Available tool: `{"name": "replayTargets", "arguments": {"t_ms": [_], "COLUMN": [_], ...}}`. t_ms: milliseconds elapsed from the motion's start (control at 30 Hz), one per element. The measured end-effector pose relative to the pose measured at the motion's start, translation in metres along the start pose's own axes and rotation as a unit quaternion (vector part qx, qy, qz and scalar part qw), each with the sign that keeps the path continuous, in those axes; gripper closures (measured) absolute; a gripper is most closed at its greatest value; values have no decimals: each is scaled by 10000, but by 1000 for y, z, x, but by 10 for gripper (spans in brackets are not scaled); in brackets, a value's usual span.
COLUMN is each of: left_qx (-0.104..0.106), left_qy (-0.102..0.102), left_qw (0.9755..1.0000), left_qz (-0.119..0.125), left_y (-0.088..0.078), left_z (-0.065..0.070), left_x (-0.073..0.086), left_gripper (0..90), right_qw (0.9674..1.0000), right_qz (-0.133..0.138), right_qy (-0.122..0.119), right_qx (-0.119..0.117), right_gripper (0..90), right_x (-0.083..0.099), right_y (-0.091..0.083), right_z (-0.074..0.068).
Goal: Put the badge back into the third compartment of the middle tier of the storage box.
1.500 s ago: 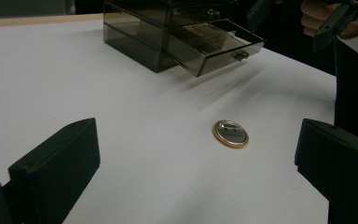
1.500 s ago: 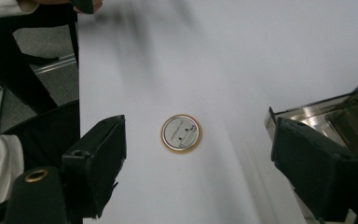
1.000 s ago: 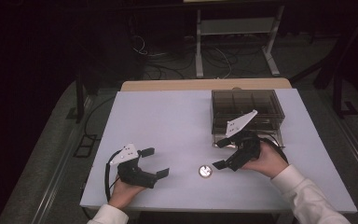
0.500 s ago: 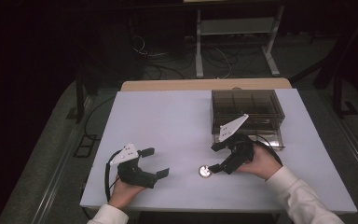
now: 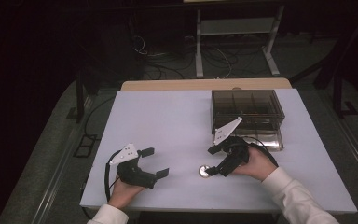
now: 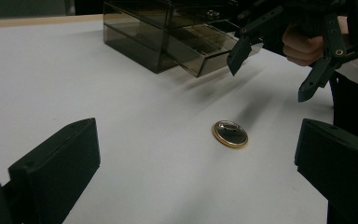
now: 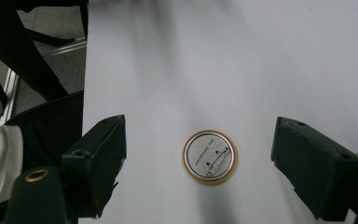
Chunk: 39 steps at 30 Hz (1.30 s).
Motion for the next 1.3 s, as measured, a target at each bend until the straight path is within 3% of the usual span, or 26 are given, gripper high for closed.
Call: {"name": "replayTargets", "arguments": {"t_ms": [667, 1300], "left_qx": [13, 26], "left_qy": [-4, -5], "left_qw": [10000, 10000], "left_qz": [0, 2], "left_y": [0, 0], "left_z": [0, 0], "left_x": [0, 0], "left_gripper": [0, 0], "right_qw": [9999, 9997], "right_qz": [-54, -172], "right_qy": [15, -144], "right_qx": [-99, -55], "right_gripper": [173, 174], "right_x": [4, 7], "right_y": [20, 35], "right_z": [0, -4]}}
Point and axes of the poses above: each handheld gripper's, and its own axes: y roughly forward along the jaws, x roughly out of its underside, z roughly to its right, the point moved 3 cm from there along y, roughly forward along the jaws, and after that the axes turned 11 degrees about x, right-handed, at the moved point
